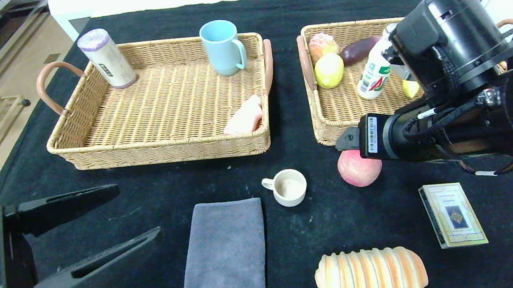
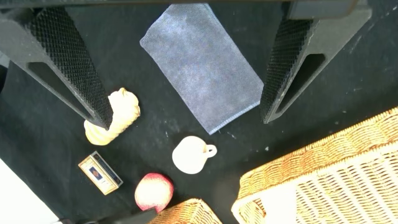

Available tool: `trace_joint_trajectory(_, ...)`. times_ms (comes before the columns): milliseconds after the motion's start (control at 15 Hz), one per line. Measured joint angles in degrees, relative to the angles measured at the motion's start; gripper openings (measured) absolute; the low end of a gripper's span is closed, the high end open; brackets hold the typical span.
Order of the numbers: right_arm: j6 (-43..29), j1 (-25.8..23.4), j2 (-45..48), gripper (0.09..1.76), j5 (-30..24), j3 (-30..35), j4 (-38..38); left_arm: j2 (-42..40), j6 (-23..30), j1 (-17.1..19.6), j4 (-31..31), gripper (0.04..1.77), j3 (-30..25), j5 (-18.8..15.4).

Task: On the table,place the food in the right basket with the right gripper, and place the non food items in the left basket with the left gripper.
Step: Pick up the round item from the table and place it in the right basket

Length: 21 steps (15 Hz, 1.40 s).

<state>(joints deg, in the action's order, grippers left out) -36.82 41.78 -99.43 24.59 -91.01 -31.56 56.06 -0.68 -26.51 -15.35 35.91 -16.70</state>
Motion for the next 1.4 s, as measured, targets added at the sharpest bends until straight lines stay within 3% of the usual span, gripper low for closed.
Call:
trace_joint_trajectory(600, -0.78, -3.30, -5.23, 1.70, 0.40, -1.16, 0.37, -0.20, -0.02, -0.02, 0.09, 1.72, 0.05, 0.00)
trace_joint_trajectory(1333, -0.67, -3.24, -8.40, 1.70, 0.44, -2.58, 0.11, -0.83, -0.28, -0.02, 0.05, 1.72, 0.02, -0.07)
trace_joint_trajectory(1400, -0.67, -3.24, -8.48, 1.53, 0.43, -2.58, 0.11, -0.87, -0.28, 0.00, 0.02, 1.72, 0.02, -0.07)
